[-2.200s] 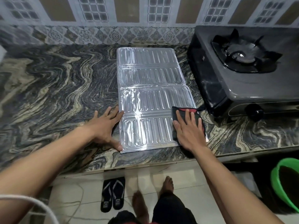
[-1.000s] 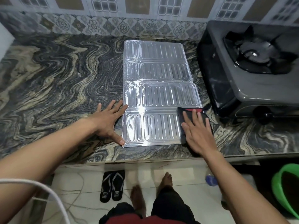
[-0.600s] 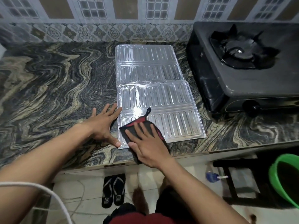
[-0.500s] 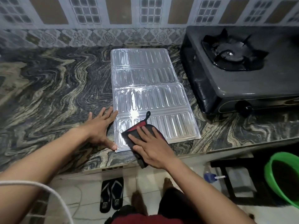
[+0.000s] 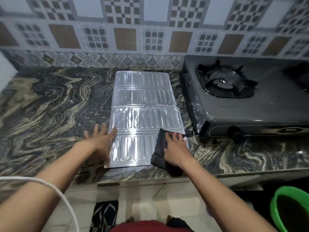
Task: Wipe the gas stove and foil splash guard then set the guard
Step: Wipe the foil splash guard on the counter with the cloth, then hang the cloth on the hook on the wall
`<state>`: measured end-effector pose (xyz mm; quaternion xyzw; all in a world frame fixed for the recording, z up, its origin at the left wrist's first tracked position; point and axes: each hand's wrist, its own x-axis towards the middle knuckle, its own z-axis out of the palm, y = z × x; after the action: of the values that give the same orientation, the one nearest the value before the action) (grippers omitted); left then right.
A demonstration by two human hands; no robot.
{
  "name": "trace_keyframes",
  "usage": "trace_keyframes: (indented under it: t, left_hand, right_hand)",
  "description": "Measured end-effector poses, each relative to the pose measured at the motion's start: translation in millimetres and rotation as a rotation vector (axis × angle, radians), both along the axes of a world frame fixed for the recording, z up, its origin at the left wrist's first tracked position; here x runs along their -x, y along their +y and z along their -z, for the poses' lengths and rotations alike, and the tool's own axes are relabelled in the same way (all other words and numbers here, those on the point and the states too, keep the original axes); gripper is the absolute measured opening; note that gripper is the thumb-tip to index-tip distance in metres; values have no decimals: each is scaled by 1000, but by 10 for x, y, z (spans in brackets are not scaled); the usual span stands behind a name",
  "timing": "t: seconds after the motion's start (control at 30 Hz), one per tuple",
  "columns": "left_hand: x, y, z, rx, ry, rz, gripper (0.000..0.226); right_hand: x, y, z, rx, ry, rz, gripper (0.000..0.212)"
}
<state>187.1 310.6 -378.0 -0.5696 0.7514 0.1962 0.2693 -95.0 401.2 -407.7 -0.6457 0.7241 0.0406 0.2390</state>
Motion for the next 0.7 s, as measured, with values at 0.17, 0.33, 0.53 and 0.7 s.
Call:
trace_keyframes:
  t: [0.17,0.33,0.53,0.7]
  left_hand:
    - [761,475,57,175,236,91,88]
    - [1227,838,313,325,260,98,66]
    - [1332,1071,256,437,572,-108,10]
    - [1217,1048,-228,369,1007,-372,11]
  right_hand:
    - [170,-226,-86,-68,-53,-366,85]
    - [244,-391,-171,-93,-17,-449,62]
    - [402,-410,-256,67,-74,-515,12]
    - [643,-249,-778,209,-316,-443,14]
